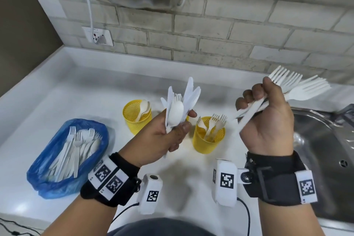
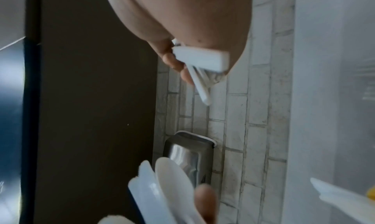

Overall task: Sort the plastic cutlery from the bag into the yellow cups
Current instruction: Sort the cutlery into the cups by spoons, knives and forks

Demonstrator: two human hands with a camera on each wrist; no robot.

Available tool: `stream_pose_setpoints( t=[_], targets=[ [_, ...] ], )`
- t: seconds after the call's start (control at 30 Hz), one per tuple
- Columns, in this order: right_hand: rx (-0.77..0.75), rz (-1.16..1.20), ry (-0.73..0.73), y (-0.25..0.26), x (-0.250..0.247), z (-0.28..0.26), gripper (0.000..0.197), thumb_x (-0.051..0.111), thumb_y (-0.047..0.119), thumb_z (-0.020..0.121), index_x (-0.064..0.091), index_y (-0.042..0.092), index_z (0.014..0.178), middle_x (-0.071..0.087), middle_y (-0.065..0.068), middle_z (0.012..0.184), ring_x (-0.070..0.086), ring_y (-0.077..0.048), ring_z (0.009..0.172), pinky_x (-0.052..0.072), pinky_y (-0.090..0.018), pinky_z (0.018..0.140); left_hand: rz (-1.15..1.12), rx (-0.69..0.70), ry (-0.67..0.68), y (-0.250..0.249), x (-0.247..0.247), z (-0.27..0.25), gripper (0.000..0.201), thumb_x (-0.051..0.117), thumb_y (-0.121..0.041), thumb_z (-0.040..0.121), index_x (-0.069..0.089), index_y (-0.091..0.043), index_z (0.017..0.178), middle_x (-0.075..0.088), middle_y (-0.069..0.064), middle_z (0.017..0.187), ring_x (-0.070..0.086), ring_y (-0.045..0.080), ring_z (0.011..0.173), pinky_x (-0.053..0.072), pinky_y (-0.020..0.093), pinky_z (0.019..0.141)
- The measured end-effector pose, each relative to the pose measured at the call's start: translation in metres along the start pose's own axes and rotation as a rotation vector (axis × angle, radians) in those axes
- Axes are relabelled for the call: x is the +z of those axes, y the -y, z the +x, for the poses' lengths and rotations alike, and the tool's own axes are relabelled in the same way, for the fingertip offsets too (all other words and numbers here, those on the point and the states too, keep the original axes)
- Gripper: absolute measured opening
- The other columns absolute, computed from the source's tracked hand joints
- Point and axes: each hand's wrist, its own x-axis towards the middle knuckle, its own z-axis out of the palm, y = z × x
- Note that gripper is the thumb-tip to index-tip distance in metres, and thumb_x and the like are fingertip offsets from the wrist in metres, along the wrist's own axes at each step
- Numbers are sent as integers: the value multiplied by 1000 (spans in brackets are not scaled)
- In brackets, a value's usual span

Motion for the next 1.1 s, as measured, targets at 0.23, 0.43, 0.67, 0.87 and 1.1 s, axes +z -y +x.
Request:
stream_pose_setpoints(
  t=[0.23,0.43,0.67,0.87,1.1],
  targets=[
    [-194,-333,213,1,26,-27,29,57,10,104,45,16,78,29,-1,59,24,-11,38,26,-18,42,547,202,-174,-6,-2,-5,28,64,-17,100,55,-22,126,69,-11,101,65,15,89,52,32,78],
    [-387,-869,508,1,30,-50,17,77,3,88,73,20,87,56,10,55,49,-7,46,42,-20,52,788,325,-208,2,-16,-7,48,62,1,91,53,-22,133,62,-21,107,64,11,97,53,34,82],
    [-391,-1285,735,2,26,-50,39,79,14,86,66,50,78,68,24,67,53,10,60,39,-7,57,900,314,-164,5,-16,-9,46,56,-12,90,53,-22,135,64,-10,122,65,18,108,54,43,86],
    [-587,-1294,652,-6,23,-46,10,76,14,88,76,25,89,73,6,73,64,-8,62,48,-28,59,912,294,-170,3,-15,-12,45,55,-18,91,44,-35,131,61,-15,106,62,16,92,52,34,75],
    [-565,-1164,515,2,23,-38,26,78,16,90,63,37,86,63,23,65,57,2,60,40,-7,63,860,226,-160,7,-12,-12,40,48,-27,91,48,-30,130,62,-14,105,61,16,89,52,43,76]
  ],
)
